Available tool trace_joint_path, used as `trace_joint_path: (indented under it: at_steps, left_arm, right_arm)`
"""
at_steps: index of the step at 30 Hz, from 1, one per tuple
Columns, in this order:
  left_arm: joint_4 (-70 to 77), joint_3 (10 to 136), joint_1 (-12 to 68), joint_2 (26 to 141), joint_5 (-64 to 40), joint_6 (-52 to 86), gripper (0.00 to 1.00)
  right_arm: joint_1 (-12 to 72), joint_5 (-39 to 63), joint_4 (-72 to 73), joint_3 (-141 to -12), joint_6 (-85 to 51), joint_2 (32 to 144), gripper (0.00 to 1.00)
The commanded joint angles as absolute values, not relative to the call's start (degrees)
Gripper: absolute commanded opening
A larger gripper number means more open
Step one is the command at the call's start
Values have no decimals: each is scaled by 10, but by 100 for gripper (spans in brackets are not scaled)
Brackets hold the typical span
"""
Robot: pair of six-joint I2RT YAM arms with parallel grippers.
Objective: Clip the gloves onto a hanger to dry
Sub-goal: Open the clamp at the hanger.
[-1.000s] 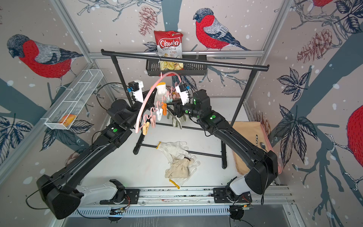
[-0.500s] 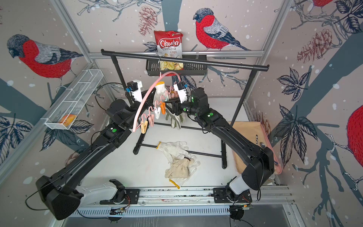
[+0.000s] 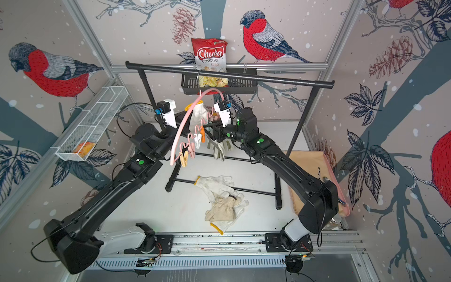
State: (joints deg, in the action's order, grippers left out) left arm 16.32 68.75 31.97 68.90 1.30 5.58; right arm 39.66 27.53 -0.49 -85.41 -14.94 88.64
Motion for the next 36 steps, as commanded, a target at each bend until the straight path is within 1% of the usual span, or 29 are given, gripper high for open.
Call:
trace_joint_path:
  at_steps: [1, 3, 11, 19, 21, 24, 29, 31, 36]
  left_arm:
    - [190, 687, 318, 686, 5, 55, 0]
    - [190, 687, 318, 686, 4, 55, 0]
    - [190, 685, 317, 685, 5, 55, 0]
    - [182, 676, 313, 679, 2, 51, 0]
    - [173, 666, 310, 670, -4, 47, 0]
    - [146, 645, 303, 651, -23, 34, 0]
    - [72, 600, 296, 613, -110, -33, 0]
    - [48, 579, 295, 600, -131, -55, 0]
    - [19, 555, 294, 599, -194, -89, 0]
  right_arm:
    - [397, 284, 11, -861, -142, 889, 50]
    - [397, 286, 12, -863, -141, 889, 49]
    - [397, 287, 10, -865, -139, 891, 38]
    - [397, 286, 9, -863, -134, 887, 31]
    - [397, 286, 9, -864, -133, 886, 27]
    - [397, 284, 8, -864, -129, 884, 24]
    - [397, 285, 4, -872, -128, 886, 23]
    - [397, 287, 0, -875, -127, 888, 21]
    - [397, 288, -6, -881, -125, 888, 20]
